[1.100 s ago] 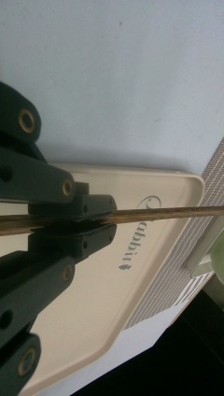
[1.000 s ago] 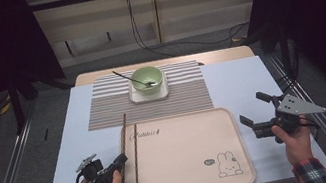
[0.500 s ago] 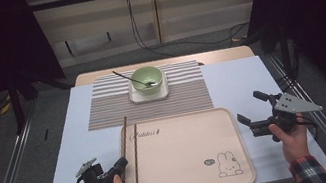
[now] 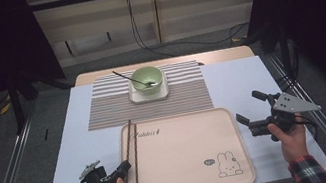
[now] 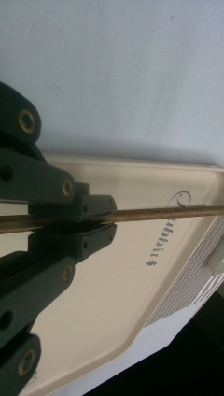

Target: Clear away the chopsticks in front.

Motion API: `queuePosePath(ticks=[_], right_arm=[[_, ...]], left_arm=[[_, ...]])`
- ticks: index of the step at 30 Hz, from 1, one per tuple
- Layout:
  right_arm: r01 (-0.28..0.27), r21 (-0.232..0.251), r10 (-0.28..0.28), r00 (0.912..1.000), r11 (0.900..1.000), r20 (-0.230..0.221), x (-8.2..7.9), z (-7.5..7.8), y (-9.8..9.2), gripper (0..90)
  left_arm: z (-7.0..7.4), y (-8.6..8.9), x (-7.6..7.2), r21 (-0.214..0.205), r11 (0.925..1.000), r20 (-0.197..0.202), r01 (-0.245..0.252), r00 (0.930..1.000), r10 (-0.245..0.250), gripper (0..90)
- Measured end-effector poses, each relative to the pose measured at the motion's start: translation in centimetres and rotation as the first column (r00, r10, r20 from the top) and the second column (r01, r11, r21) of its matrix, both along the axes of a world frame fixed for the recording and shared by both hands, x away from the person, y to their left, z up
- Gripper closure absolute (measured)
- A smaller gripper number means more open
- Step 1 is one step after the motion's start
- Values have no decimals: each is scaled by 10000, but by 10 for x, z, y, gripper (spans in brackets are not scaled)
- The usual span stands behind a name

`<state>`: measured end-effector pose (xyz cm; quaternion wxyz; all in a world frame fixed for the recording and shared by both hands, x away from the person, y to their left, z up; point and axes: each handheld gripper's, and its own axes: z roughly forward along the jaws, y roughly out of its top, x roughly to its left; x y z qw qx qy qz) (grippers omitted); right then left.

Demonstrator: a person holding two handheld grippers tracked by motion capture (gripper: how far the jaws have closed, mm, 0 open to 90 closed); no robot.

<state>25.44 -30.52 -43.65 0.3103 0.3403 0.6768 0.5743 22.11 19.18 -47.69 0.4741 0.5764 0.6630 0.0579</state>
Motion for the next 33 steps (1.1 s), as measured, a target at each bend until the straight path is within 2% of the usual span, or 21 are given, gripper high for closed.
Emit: queuePosePath(ticks=[4, 6, 8, 13, 16, 25, 26, 33], right_arm=[[-26, -4, 26, 10000, 10000, 50, 0, 0, 0, 18], [-23, 2, 23, 10000, 10000, 31, 0, 0, 0, 18], [-35, -18, 35, 10000, 10000, 69, 1, 0, 0, 18], [-3, 27, 3, 10000, 10000, 47, 0, 0, 0, 18], [-9, 16, 9, 10000, 10000, 64, 1, 0, 0, 18], [19, -54, -19, 9999, 10000, 99, 1, 0, -1, 18], [18, -44, -18, 10000, 10000, 95, 1, 0, -1, 18], [-89, -119, 90, 10000, 9999, 41, 1, 0, 0, 18]], left_arm=[[-1, -1, -1, -44, 10000, -148, -57, 9999, 56, 848], [-1, -2, -1, 142, 9999, -154, 72, 9999, -69, 848], [-2, -2, -2, 125, 9998, -231, 164, 9996, -161, 848], [-3, -3, -1, 157, 9999, -489, 1, 9988, 7, 848], [-4, -4, -1, 52, 10000, -523, -24, 9986, 26, 846], [-7, -6, 1, 152, 9998, -628, 137, 9979, -127, 841], [-7, -7, 1, 35, 9999, -638, 116, 9979, -113, 840], [-6, -11, 3, 139, 9997, -645, 222, 9977, -213, 836]])
